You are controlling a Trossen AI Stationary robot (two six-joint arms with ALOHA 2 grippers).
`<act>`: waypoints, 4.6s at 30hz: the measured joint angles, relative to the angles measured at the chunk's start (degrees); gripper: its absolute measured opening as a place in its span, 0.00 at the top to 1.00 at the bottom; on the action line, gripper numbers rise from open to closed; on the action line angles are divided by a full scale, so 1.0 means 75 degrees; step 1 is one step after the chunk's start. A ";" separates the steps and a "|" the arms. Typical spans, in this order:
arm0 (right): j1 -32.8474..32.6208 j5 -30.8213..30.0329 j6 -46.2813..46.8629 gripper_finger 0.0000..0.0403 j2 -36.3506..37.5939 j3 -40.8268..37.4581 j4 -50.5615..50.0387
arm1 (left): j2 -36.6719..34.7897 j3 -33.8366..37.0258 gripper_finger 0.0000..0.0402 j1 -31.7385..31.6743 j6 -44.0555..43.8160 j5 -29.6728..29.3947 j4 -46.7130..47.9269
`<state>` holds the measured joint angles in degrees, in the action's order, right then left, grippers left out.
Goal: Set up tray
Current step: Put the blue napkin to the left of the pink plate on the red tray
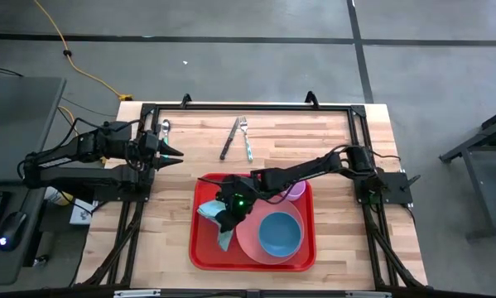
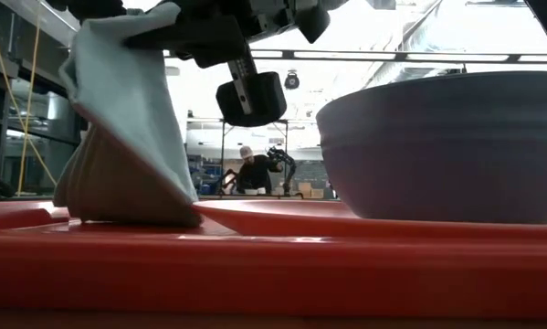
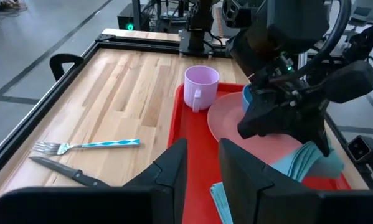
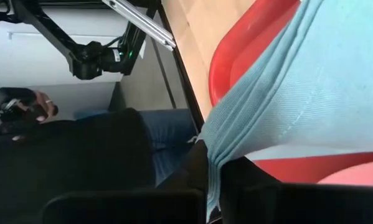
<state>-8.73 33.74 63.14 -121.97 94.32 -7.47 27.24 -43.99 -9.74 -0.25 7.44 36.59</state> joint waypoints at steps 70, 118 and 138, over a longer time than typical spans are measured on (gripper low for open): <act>0.0825 -0.7171 -0.6023 1.00 0.0611 0.4980 -0.9149 | 0.0607 -0.0003 0.69 0.0000 0.0096 0.0348 0.1694; 0.1716 -0.8679 -0.5680 1.00 0.2387 0.4803 -1.1006 | 0.7331 0.0008 0.69 0.3704 -0.3019 -0.0615 -0.1460; 0.1711 -0.8676 -0.5710 1.00 0.2390 0.4803 -1.1005 | 0.7510 0.0006 0.69 0.3701 -0.3121 -0.0925 -0.2110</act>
<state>4.10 -31.33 20.31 -104.05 130.34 -90.01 83.57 -43.94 18.02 -23.65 0.50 20.76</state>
